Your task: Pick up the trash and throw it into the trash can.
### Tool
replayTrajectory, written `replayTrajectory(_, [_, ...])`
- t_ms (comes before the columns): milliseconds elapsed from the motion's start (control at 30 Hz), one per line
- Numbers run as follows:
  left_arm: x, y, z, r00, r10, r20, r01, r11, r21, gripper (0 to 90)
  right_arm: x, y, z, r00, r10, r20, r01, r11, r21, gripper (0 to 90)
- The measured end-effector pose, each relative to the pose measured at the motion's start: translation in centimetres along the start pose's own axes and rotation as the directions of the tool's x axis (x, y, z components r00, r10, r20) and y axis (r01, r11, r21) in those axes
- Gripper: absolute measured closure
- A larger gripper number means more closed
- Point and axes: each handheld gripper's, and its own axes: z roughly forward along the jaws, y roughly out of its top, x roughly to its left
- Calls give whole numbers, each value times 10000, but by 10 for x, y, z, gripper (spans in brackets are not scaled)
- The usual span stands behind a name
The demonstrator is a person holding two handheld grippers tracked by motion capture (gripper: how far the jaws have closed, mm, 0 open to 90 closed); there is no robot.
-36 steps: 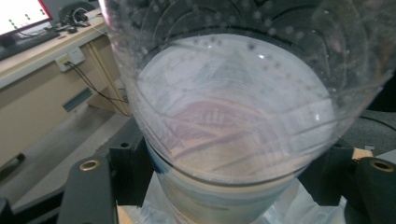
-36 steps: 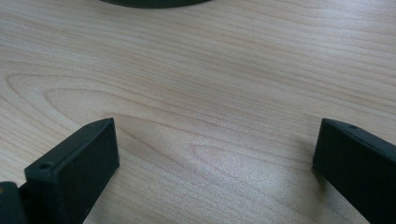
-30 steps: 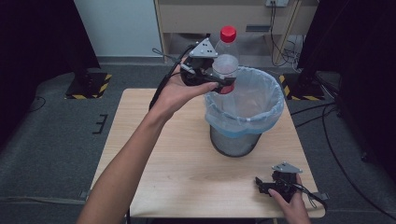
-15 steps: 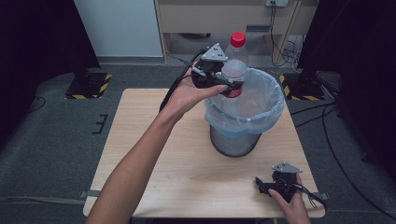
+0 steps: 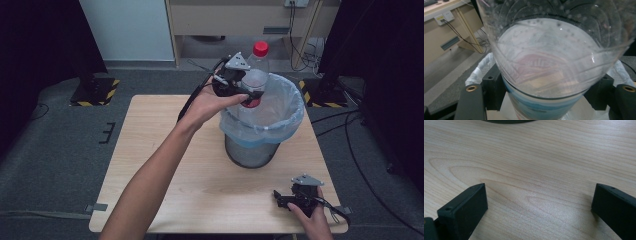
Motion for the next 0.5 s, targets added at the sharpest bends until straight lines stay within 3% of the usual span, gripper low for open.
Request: replayTrajectory(500, [5, -7, 11, 9999, -106, -16, 107, 9987, 488, 291, 0, 0, 0, 10000, -18, -10, 18, 10000, 7, 3])
